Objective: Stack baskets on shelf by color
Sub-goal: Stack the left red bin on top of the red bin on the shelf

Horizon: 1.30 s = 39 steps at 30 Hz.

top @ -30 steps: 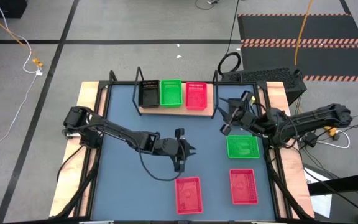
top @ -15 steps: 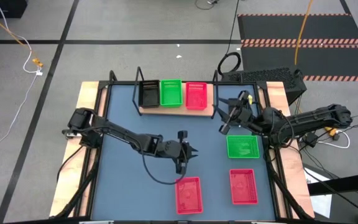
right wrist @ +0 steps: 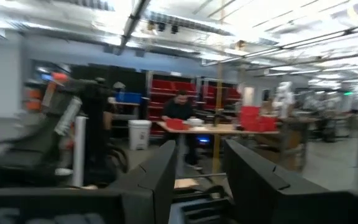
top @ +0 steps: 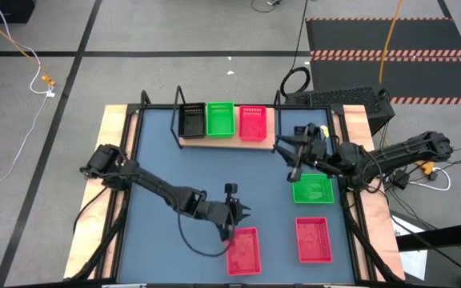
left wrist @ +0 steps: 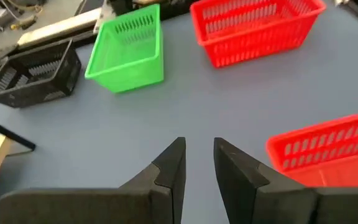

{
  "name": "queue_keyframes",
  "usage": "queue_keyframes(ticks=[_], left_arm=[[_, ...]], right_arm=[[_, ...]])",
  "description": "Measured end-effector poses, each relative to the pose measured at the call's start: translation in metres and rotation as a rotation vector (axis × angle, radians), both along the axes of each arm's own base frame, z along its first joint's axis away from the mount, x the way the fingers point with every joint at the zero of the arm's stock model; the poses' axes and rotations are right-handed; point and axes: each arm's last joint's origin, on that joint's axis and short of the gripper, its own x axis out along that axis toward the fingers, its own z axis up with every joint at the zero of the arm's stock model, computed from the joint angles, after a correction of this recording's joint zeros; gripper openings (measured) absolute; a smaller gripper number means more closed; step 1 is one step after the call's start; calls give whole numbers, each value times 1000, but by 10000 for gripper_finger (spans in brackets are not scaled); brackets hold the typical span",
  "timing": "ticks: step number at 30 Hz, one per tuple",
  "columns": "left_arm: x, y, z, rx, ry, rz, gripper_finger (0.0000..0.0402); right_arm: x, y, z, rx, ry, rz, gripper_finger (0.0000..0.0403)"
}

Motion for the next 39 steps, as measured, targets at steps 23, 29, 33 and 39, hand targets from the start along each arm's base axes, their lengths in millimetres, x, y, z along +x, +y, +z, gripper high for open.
queue_keyframes(ticks=[23, 29, 33, 39], left_arm=[[-22, -129, -22, -234, -192, -197, 223], [-19, -153, -42, -163, -126, -247, 202], [-21, -153, -41, -182, -82, -154, 192], [-27, -150, -55, -199, 95, -144, 161]], right_arm=[[26, 95, -27, 183, -177, 197, 130], [41, 105, -29, 206, -170, 205, 130], [49, 111, -27, 206, -172, 209, 130], [58, 116, -26, 205, -173, 208, 130]])
